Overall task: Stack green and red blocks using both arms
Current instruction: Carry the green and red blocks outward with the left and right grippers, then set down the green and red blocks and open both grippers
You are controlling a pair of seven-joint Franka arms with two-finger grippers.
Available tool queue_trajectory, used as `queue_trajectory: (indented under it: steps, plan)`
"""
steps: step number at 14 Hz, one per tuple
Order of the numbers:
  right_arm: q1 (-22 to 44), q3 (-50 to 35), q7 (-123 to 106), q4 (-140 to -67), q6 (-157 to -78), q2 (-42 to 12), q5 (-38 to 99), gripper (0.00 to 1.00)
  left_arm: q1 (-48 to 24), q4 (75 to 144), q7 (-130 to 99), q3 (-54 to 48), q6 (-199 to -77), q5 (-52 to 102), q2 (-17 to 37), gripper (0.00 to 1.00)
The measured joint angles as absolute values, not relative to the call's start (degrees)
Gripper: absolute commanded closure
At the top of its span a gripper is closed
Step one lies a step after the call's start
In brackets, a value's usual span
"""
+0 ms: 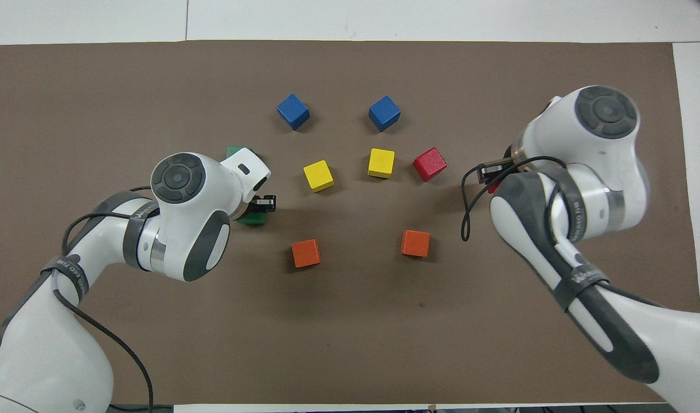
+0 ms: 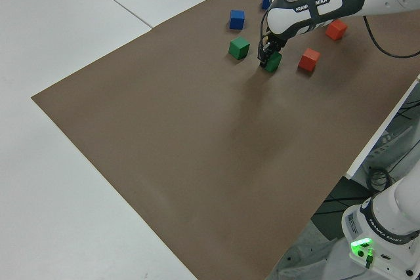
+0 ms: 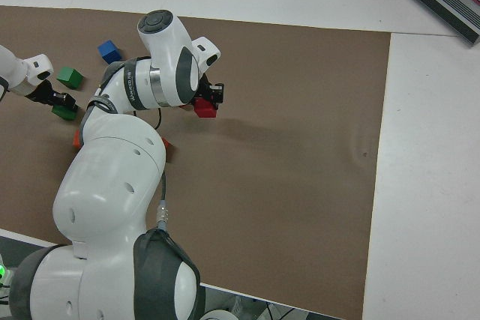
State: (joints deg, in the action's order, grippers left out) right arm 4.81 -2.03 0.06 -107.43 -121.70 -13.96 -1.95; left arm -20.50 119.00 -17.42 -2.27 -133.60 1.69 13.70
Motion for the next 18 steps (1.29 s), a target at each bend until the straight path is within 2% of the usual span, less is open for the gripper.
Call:
queue_trajectory:
  steps: [4, 7, 11, 14, 18]
  plan:
    - [-6.2, -1.7, -8.3, -107.2, -123.5, -14.8, -2.0, 1.00, -10.3, 115.0, -7.3, -1.6, -120.5, 1.5, 7.6, 1.00]
    - [-7.6, -1.7, -8.3, -108.6, -126.0, -15.5, -2.0, 1.00, 1.1, 115.6, 4.5, -1.2, -117.4, 1.4, 4.7, 1.00]
    - [-7.9, -1.7, -7.8, -110.9, -127.4, -15.9, -2.0, 1.00, 12.7, 120.7, 17.3, -1.0, -123.5, 1.4, 4.9, 1.00]
    - [-8.4, -1.7, -7.7, -111.7, -129.3, -16.6, -2.0, 1.00, 13.8, 124.5, 17.9, -1.3, -129.0, 1.4, 5.3, 1.00]
    - [-9.2, -1.7, -7.7, -112.7, -131.2, -17.9, -1.9, 1.00, 13.8, 125.6, 17.9, -1.5, -133.0, 1.4, 7.3, 1.00]
